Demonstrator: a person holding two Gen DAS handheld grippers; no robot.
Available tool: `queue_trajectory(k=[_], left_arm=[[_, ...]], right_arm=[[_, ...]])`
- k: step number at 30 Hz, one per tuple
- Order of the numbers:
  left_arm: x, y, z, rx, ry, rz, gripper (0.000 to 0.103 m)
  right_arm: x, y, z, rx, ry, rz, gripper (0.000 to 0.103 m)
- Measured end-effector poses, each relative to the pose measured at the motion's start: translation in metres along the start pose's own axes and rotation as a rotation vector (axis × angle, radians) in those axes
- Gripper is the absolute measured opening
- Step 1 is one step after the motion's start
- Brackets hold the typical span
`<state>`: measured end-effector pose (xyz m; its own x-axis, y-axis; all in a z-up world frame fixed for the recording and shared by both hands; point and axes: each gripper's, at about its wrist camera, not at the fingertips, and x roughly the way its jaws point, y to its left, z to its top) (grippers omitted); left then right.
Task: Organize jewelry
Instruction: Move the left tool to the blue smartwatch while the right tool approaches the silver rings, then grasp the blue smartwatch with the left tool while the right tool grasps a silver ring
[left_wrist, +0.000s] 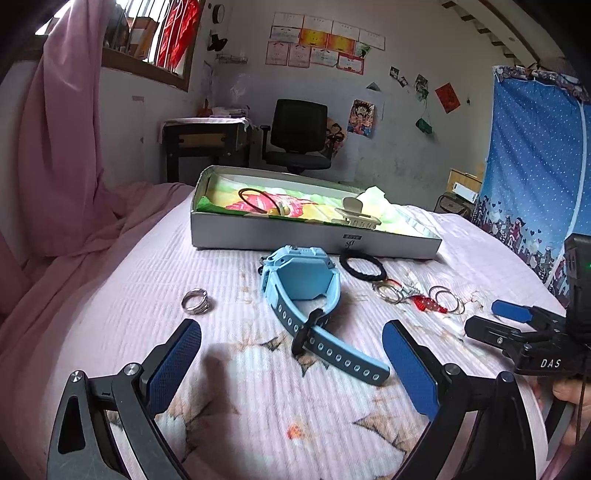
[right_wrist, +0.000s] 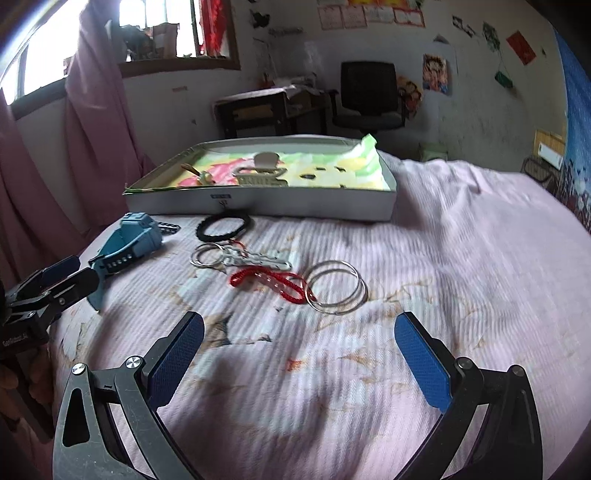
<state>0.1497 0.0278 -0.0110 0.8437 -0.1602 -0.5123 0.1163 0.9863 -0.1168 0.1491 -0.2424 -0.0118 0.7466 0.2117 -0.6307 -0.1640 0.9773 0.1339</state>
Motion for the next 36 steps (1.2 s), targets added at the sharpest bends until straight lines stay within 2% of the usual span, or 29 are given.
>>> queue_trajectory(k=[3,8,10,15,17,22,27,30,32,36], left_arm=[[0.005,-0.002,0.003,0.004,0.005,-0.013,0.088],[0.017,-0.005,0.007,0.013,0.037,-0.035,0.073],[0.019,-0.006,0.007,0.013,0.044,-0.044,0.069],[0.025,-0.005,0.01,0.007,0.06,-0.062,0.054],[0.028,-0.005,0.012,0.003,0.066,-0.07,0.05],[0.033,-0.003,0.013,-0.008,0.077,-0.078,0.045],[0.035,0.0,0.012,-0.019,0.077,-0.088,0.038],[0.034,0.0,0.012,-0.019,0.076,-0.089,0.032],[0.034,0.0,0.012,-0.018,0.072,-0.088,0.029],[0.03,-0.002,0.01,-0.01,0.059,-0.082,0.023]], right_arm=[[0.004,-0.006,0.002,0.029,0.004,0.017,0.1],[0.011,-0.01,0.008,0.051,0.008,0.024,0.079],[0.014,-0.013,0.011,0.062,0.01,0.023,0.077],[0.022,-0.024,0.02,0.112,0.01,0.011,0.058],[0.027,-0.028,0.023,0.131,0.015,-0.004,0.049],[0.045,-0.033,0.029,0.142,0.067,-0.028,0.036],[0.06,-0.027,0.028,0.114,0.122,-0.04,0.035],[0.061,-0.026,0.028,0.115,0.127,-0.028,0.024],[0.062,-0.027,0.028,0.126,0.127,0.001,0.011],[0.061,-0.025,0.026,0.129,0.115,0.042,0.006]])
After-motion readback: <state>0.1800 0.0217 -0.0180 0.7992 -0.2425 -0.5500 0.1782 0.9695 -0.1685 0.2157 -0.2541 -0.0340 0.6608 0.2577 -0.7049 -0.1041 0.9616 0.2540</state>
